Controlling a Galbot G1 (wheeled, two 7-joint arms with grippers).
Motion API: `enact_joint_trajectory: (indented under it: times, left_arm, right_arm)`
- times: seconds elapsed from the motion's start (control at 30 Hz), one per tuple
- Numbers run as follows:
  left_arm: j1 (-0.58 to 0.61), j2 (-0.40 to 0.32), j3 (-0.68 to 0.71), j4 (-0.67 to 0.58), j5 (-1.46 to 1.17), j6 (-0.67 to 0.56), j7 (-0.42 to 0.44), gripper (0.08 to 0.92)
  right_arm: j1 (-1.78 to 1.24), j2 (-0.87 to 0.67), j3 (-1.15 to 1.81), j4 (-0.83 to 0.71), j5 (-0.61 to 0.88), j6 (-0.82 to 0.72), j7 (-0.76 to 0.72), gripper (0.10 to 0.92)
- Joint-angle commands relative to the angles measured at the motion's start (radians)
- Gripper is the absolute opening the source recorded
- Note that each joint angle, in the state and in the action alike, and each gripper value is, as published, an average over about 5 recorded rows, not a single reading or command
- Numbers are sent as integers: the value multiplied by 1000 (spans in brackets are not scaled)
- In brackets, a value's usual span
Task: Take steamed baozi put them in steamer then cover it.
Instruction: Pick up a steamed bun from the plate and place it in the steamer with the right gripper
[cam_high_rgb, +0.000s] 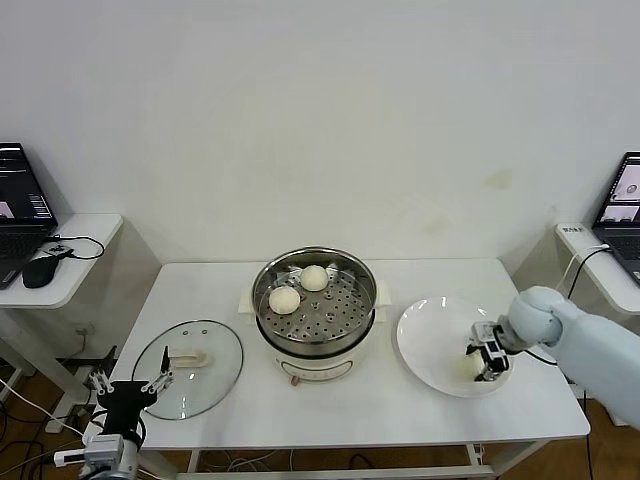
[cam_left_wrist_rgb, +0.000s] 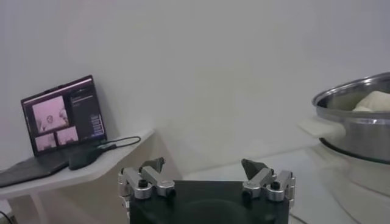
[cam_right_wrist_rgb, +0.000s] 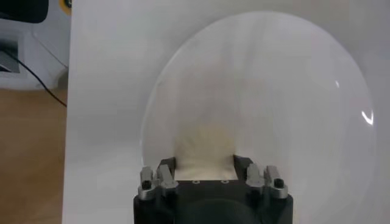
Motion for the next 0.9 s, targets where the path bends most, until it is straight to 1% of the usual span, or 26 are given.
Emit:
enact_joint_trajectory:
  times: [0.03, 0.17, 0.27, 0.37, 0.5, 0.73, 0.9]
  left_arm:
    - [-1, 1, 0, -3, -2, 1, 1, 823]
    - [-3, 3, 3, -5, -4, 1, 1, 823]
    - [-5, 5, 3, -9, -8, 2, 1, 823]
    - [-7, 7, 0, -18, -12, 4, 2, 823]
    - [-6, 10, -5, -25, -17, 6, 2, 823]
    - [0, 11, -24, -18, -24, 4, 1, 823]
    - [1, 11, -37, -20, -32, 4, 2, 823]
  right_arm:
    - [216, -36, -60, 36, 104, -7, -31, 594]
    - [389, -29, -117, 35, 170, -11, -45, 594]
    - [506, 4, -184, 28, 211, -17, -47, 594]
    - [609, 64, -250, 21, 255, -26, -32, 594]
    - [737, 181, -315, 14, 326, -36, 5, 596]
    - [818, 361, -406, 4, 406, -31, 67, 602]
    - [804, 469, -499, -3, 445, 26, 94, 602]
